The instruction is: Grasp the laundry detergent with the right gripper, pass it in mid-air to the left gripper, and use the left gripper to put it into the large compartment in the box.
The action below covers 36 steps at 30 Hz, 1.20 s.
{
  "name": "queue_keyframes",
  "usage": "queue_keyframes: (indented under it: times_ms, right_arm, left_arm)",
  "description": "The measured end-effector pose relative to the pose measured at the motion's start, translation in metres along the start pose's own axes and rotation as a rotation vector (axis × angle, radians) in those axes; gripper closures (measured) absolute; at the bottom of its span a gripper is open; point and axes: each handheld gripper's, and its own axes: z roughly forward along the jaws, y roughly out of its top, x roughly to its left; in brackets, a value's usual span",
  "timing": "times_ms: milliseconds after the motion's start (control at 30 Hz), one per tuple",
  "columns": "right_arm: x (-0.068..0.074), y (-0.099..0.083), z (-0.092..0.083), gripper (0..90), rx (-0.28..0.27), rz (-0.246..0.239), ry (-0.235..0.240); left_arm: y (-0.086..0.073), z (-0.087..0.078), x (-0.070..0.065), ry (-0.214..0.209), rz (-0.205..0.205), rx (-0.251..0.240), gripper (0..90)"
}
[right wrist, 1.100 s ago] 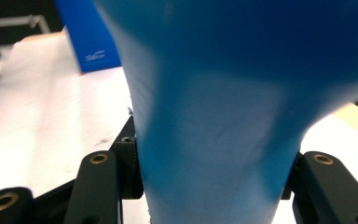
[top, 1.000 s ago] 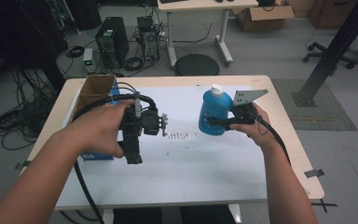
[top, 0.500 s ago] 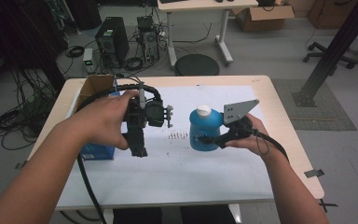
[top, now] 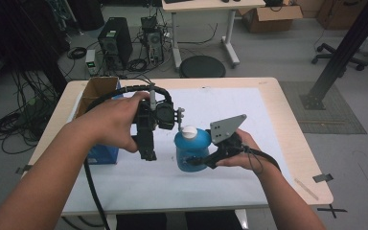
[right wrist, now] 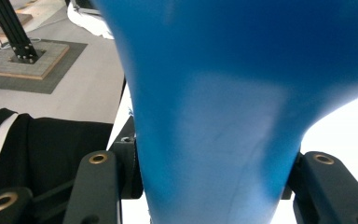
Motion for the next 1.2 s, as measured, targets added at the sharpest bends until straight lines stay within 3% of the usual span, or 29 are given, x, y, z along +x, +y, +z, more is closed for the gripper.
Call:
queue_keyframes:
  times_ms: [667,1200]
  right_arm:
    - [0.000,-0.002,0.032,45.9,-0.035,0.032,0.006]
    - [-0.002,0.004,0.061,45.7,-0.039,0.057,0.018]
  left_arm:
    - [0.015,0.002,-0.005,-0.009,0.023,0.010,0.2]
    - [0.013,0.011,-0.003,-0.022,0.011,0.015,0.2]
